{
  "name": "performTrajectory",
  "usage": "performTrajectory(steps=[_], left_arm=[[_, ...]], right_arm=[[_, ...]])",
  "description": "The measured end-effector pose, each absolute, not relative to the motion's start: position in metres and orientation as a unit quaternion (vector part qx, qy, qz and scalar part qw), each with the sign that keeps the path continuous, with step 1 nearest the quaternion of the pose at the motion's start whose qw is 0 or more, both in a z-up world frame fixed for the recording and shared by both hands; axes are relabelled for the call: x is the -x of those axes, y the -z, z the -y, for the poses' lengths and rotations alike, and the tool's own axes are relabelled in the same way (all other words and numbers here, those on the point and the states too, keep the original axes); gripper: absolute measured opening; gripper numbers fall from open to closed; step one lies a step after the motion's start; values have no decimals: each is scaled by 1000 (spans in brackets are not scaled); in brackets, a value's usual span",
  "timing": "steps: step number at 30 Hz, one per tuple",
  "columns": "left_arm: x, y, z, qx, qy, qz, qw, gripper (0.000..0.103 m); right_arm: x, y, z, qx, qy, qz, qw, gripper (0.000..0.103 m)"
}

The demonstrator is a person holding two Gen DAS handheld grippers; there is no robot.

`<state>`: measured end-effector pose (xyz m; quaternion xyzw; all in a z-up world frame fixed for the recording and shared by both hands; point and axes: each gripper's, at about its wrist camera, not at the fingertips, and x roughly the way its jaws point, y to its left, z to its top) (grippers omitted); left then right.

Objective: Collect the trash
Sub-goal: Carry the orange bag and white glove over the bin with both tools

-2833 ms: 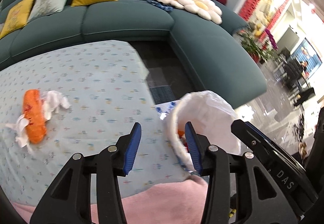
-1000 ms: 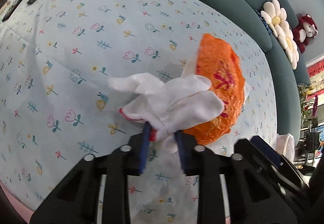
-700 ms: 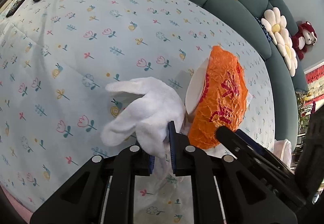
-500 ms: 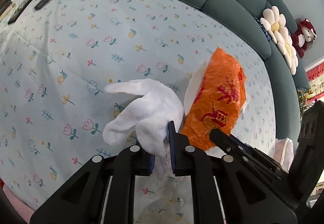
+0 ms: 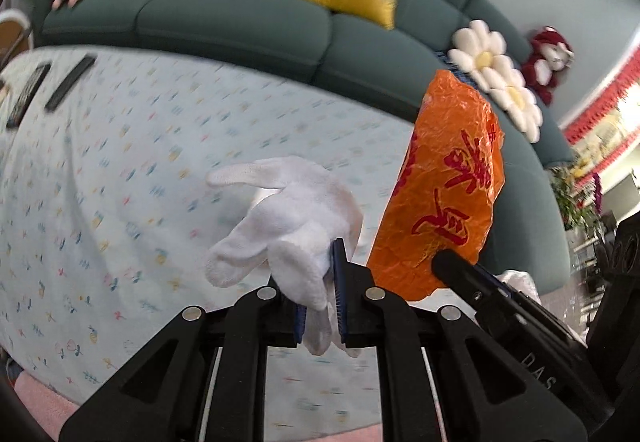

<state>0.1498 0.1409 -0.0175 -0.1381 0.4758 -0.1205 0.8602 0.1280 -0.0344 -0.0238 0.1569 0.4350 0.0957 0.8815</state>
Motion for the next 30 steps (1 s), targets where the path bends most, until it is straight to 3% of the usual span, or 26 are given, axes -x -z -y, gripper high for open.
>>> performTrajectory(steps=[13, 30], left_arm=[[-102, -64, 6, 60, 230, -416, 878, 11], [-40, -70, 157, -23, 329, -407, 852, 11]], right_arm=[[-44, -52, 189, -205, -8, -336, 919, 8], [42, -41, 325, -266, 93, -298, 912, 8]])
